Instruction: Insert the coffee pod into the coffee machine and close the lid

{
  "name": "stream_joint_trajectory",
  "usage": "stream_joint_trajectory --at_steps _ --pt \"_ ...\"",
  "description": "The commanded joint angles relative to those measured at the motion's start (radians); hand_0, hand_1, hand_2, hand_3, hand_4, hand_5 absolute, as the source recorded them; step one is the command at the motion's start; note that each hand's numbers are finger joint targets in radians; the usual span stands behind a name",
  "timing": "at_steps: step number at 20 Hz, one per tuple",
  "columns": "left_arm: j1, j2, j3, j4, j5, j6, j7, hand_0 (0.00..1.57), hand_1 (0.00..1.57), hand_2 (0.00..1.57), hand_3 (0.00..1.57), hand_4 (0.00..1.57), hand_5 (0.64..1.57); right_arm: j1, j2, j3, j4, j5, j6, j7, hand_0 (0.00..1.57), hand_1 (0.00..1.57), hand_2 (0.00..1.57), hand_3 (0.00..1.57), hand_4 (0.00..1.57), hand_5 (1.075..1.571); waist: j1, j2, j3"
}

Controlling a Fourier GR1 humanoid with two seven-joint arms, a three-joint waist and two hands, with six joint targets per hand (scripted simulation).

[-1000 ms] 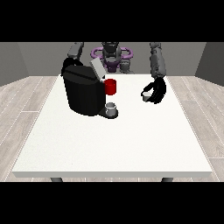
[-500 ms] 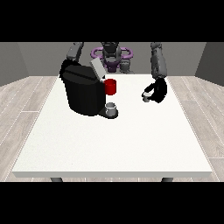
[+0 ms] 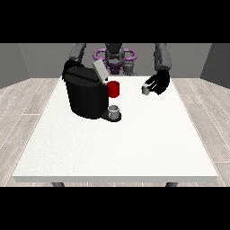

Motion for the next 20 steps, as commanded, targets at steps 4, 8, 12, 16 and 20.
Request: stream_joint_trajectory --at_steps 4,8,12,16,20 --pt "-0.127 0.011 -0.012 -0.064 -0.001 -0.136 0.060 1.25 1.25 1.33 1.29 0.57 1.571 -0.045 -0.047 -0.055 0.083 -0.038 0.042 -0.011 0.00 0.00 0.00 0.00 0.46 1.571 0.006 -0.033 0.0003" --pt "-0.162 -0.002 0.007 -0.076 -0.008 -0.103 0.068 1.25 1.25 1.33 1.29 0.56 1.571 -0.036 0.005 -0.009 0.077 -0.022 0.032 -0.070 0.00 0.00 0.00 0.00 0.49 1.571 -0.021 0.003 0.0001" --pt "-0.175 -0.019 0.011 -0.063 -0.009 -0.149 0.131 1.27 1.27 1.34 1.29 0.55 1.571 -0.012 0.016 0.057 0.034 -0.020 -0.027 -0.015 0.00 0.00 0.00 0.00 0.50 1.571 -0.040 -0.064 -0.0001" --pt "-0.214 -0.010 0.025 -0.098 -0.019 -0.127 0.139 1.07 1.07 1.22 1.23 0.52 1.571 -0.016 0.000 0.009 0.072 -0.008 0.014 -0.071 0.00 0.00 0.00 0.00 0.52 1.571 -0.044 -0.026 0.0000" --pt "-0.283 0.001 0.072 -0.066 -0.004 -0.101 0.181 1.21 1.21 1.25 1.20 0.51 1.571 -0.099 -0.025 0.016 0.005 -0.003 0.000 0.021 0.00 0.00 0.00 0.00 0.49 1.571 -0.092 0.017 -0.0003"
